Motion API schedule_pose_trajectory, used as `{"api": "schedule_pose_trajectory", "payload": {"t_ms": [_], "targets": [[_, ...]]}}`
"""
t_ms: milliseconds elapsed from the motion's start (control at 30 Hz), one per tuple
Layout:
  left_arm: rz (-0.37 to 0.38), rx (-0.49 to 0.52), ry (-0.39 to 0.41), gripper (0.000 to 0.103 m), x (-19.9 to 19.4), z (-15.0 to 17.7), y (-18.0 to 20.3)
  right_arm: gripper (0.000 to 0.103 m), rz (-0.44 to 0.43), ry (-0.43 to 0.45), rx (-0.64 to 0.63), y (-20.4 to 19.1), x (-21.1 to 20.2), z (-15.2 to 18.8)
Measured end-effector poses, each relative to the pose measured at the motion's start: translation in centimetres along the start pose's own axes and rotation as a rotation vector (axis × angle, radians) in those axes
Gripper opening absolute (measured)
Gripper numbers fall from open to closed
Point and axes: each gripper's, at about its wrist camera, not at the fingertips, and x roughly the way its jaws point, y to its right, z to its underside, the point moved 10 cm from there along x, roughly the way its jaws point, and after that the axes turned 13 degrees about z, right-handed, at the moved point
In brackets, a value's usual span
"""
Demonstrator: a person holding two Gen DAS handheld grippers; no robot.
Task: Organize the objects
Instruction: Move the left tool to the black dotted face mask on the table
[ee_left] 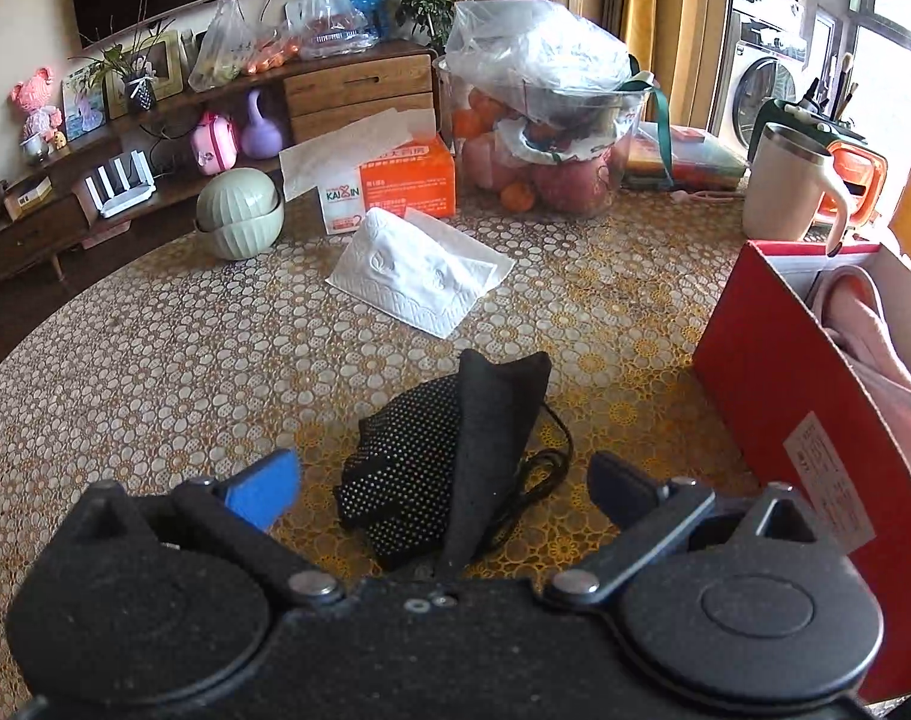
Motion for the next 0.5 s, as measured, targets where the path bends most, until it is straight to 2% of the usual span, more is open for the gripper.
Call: {"api": "schedule_pose_trajectory", "payload": {"t_ms": [233, 500], "targets": [[-0.019, 0.060, -0.020, 0.102, 2.4, -0.1, -0.1, 0.002, -0.008, -0.008, 0.004, 0.0, 0.3, 0.0], [-0.049, 0.047, -0.069, 0.101, 5.3, 0.6, -1.0, 0.002, -0.017, -0.018, 0.008, 0.1, 0.5, 0.1]]}}
